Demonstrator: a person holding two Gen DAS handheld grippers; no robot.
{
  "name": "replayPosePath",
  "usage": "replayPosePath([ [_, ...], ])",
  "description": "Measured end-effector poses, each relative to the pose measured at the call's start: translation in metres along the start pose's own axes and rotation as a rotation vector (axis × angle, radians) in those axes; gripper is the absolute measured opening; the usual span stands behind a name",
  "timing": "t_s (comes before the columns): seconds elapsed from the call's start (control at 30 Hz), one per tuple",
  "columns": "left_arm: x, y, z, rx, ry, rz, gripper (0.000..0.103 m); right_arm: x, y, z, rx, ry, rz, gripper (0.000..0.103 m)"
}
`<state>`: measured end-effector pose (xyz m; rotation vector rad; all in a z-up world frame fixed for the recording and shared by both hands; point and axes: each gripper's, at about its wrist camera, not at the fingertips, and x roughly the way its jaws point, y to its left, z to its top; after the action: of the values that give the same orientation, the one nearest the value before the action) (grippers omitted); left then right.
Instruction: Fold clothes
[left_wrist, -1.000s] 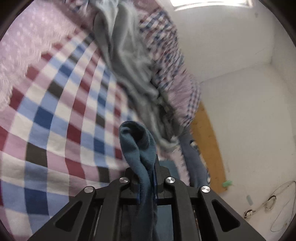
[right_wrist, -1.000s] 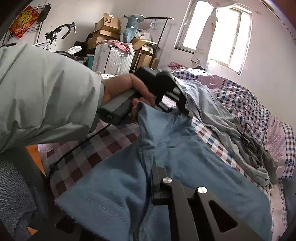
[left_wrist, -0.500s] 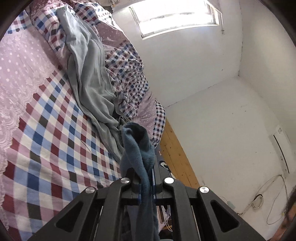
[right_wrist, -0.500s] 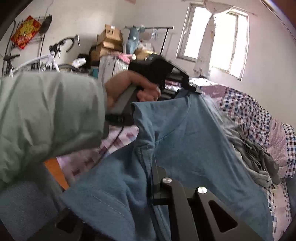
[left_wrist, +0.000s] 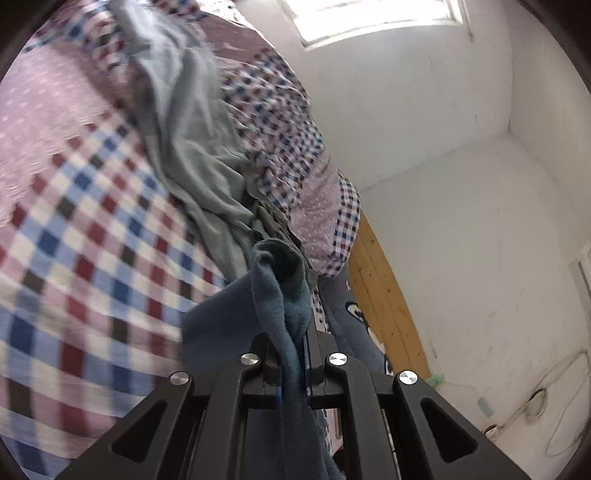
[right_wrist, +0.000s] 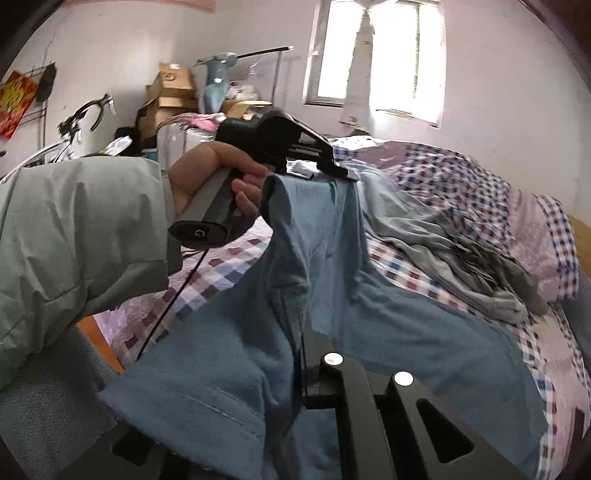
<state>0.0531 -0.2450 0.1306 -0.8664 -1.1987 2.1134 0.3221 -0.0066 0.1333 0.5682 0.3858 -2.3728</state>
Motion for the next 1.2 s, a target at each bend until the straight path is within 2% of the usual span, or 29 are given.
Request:
replayPosePath([
  [0.13, 0.047, -0.033, -0.013, 0.032, 0.042, 0.020, 0.006, -0.022, -0.042, -0.012, 0.092, 0.007, -0.055, 0.003],
  [0.33, 0.147, -0.074, -0.043, 0.055, 0.152, 0.055, 0.006, -0.049, -0.107, -0.042, 0.210, 0.043, -0.163, 0.003],
  [0.53, 0.240, -0.097, -0.085, 0.057, 0.235, 0.154, 0.006, -0.070, -0.174, -0.081, 0.370, 0.079, -0.243, 0.003],
  [0.67, 0.294, -0.093, -0.109, 0.052, 0.269, 0.251, 0.006, -0.071, -0.208, -0.113, 0.460, 0.126, -0.287, 0.003],
  [0.77, 0.325, -0.083, -0.119, 0.033, 0.265, 0.326, 0.006, -0.072, -0.232, -0.134, 0.539, 0.148, -0.296, 0.003],
  [0.9, 0.341, -0.072, -0.122, 0.005, 0.242, 0.396, 0.007, -0.065, -0.248, -0.145, 0.570, 0.170, -0.306, 0.003],
  [1.0, 0.349, -0.065, -0.126, -0.025, 0.250, 0.394, 0.008, -0.058, -0.253, -0.155, 0.592, 0.205, -0.303, 0.003],
  [1.03, 0.350, -0.064, -0.126, -0.032, 0.258, 0.389, 0.013, -0.056, -0.254, -0.159, 0.599, 0.218, -0.302, 0.003],
  [1.1, 0.348, -0.064, -0.126, -0.047, 0.263, 0.337, 0.034, -0.058, -0.256, -0.163, 0.612, 0.219, -0.297, 0.005],
  [1.13, 0.346, -0.066, -0.125, -0.048, 0.256, 0.309, 0.057, -0.060, -0.256, -0.163, 0.614, 0.216, -0.302, 0.006],
  [1.17, 0.341, -0.068, -0.123, -0.049, 0.241, 0.276, 0.072, -0.063, -0.255, -0.164, 0.615, 0.215, -0.312, 0.008],
  [1.2, 0.335, -0.070, -0.122, -0.046, 0.220, 0.240, 0.075, -0.065, -0.255, -0.165, 0.616, 0.214, -0.322, 0.014],
])
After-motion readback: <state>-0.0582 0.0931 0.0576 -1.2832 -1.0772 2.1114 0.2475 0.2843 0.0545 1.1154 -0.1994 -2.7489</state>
